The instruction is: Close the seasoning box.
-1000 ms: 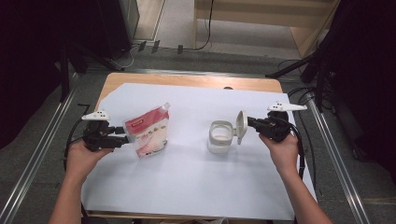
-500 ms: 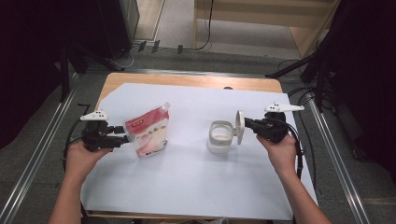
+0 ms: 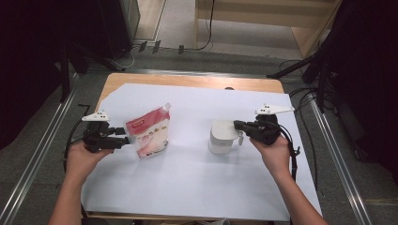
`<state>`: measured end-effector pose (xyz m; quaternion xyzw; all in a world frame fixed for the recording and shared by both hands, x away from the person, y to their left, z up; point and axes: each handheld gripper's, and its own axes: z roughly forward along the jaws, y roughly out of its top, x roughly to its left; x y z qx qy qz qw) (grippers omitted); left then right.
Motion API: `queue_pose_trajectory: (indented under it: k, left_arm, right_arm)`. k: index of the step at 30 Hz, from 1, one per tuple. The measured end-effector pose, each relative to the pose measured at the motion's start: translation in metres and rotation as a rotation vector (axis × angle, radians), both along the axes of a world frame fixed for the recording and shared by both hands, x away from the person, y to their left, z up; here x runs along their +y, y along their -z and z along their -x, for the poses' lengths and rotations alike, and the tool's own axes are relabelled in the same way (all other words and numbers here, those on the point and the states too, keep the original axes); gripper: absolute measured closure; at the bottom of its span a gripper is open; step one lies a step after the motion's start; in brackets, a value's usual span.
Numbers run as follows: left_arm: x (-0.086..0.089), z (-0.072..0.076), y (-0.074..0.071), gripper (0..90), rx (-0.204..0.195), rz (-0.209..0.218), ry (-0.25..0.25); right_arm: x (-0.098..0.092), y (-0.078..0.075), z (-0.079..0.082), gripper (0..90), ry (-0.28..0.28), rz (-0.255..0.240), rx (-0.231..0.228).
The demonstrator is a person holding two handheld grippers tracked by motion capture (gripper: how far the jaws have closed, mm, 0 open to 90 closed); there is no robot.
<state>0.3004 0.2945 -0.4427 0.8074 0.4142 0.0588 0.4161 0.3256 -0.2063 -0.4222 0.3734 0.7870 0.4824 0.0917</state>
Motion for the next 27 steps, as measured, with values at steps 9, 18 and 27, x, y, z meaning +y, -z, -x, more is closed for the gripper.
queue_pose_trajectory:
  k: [9,18,27]
  left_arm:
    - [-0.001,0.001,-0.001,41.6,-0.003,-0.002,-0.006]
    - [-0.002,0.001,0.0,41.5,-0.005,-0.003,-0.008]
    - [-0.002,0.002,0.0,41.4,-0.001,-0.006,-0.01]
  right_arm:
    - [-0.003,-0.002,0.0,84.9,-0.01,-0.018,-0.006]
    - [-0.013,-0.004,0.0,64.7,-0.012,-0.043,-0.022]
    - [-0.024,-0.002,0.001,57.3,0.019,-0.041,-0.045]
